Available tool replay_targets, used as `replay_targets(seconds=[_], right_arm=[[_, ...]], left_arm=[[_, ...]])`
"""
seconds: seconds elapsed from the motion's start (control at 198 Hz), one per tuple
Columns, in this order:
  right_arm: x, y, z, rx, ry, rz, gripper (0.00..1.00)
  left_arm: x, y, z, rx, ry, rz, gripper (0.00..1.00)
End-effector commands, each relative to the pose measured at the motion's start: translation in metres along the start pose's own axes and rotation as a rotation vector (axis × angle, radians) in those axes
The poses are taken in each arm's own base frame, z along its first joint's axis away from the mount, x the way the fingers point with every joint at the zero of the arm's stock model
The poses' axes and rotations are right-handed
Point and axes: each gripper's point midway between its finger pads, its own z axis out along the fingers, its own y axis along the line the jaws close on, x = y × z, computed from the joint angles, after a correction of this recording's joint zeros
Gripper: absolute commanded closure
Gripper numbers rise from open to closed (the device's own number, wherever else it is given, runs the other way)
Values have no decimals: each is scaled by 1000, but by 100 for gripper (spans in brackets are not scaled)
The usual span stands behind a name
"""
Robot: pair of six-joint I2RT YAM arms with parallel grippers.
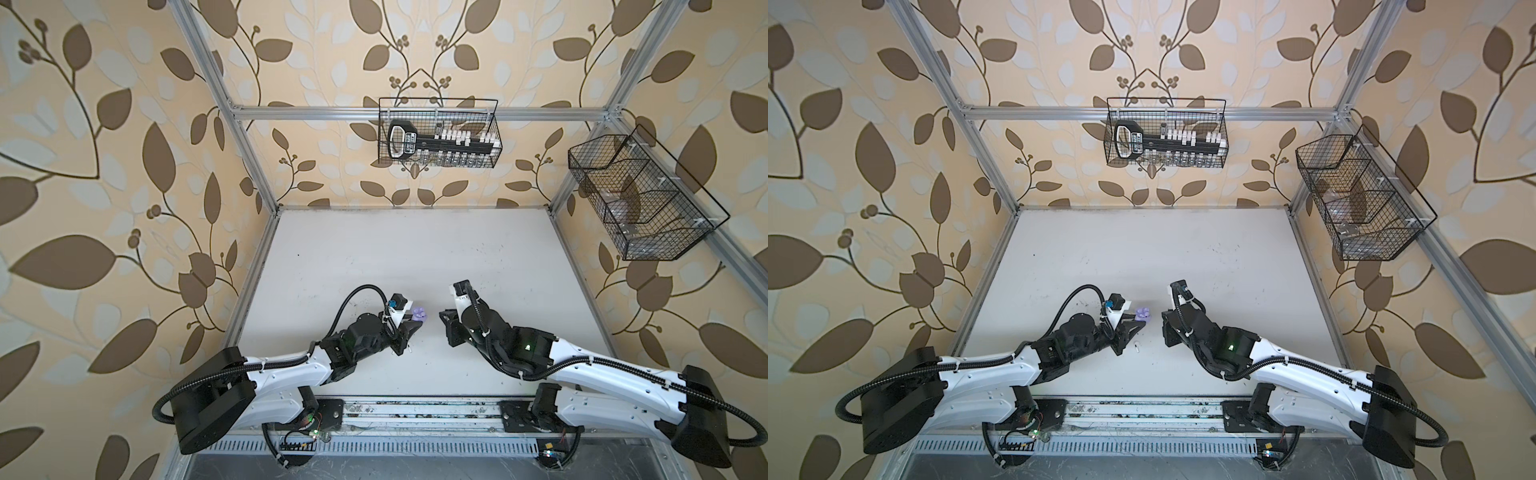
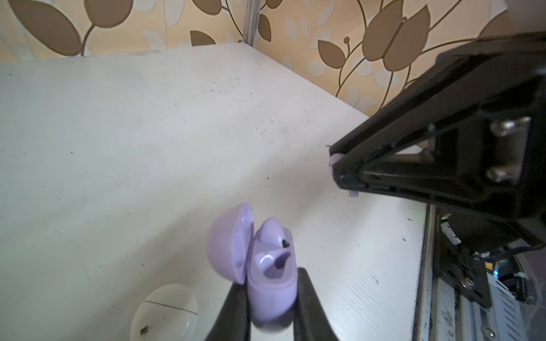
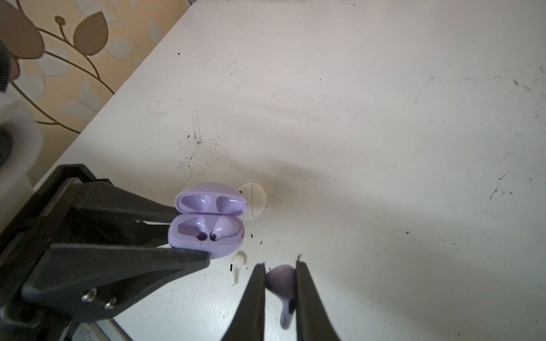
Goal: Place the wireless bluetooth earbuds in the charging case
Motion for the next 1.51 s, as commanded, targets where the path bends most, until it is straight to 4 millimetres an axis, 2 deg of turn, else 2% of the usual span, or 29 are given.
replay_targets(seconds=[0.0,0.444,0.66,1.25,1.507], right_arm=[[-9,0,1,8,-30,-4,84],[-32,21,1,-48,-111,10,84],[-32,30,2,-80,-126,16,84],[-35,39,0,-121,-154,27,84],[-28,45,4,-157,-147,42,84]], left_arm=[[-30,-13,3,64,-78,-9,100],[-28,-25,8,136,-63,-30,99],[-29,-27,8,150,-67,-41,98],[-29,-31,10,177,-70,-51,99],[-29,-31,9,175,-72,-53,99]])
